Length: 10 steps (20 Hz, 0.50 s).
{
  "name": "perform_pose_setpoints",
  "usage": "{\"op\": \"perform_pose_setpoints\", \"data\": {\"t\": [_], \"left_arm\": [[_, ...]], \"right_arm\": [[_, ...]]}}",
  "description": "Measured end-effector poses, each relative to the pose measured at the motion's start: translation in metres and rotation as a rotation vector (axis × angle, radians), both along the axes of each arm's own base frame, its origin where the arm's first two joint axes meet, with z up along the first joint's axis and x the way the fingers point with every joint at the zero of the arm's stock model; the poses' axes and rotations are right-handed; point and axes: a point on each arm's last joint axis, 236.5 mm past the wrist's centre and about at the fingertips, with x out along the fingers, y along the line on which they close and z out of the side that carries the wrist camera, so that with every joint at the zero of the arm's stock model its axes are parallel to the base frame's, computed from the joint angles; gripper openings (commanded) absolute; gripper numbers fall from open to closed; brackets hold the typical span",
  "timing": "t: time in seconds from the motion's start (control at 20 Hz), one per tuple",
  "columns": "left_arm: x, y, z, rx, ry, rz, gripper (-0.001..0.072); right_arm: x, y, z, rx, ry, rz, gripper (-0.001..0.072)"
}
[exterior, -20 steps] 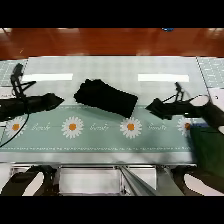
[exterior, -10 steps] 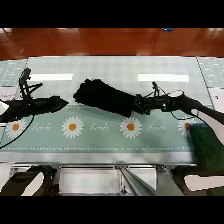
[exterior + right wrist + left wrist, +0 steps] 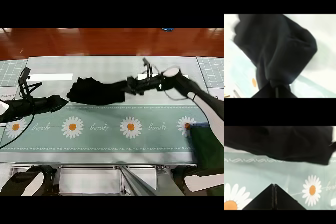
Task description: Fold the shirts.
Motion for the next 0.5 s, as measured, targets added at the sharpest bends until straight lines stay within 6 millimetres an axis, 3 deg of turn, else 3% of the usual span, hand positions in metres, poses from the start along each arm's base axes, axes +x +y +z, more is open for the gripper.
{"op": "perform_pose_setpoints", "data": {"t": [0.3, 0.5], "left_arm": [[0.002, 0.001, -0.006, 0.0, 0.017, 0.004, 0.0019], [-0.001, -0.001, -0.009, -0.002, 0.033, -0.006, 0.0019]], "right_arm": [[0.029, -0.013, 0.108, -0.118, -0.206, 0.061, 0.0025], [0.033, -0.05, 0.176, -0.188, -0.305, 0.009, 0.0025]]}}
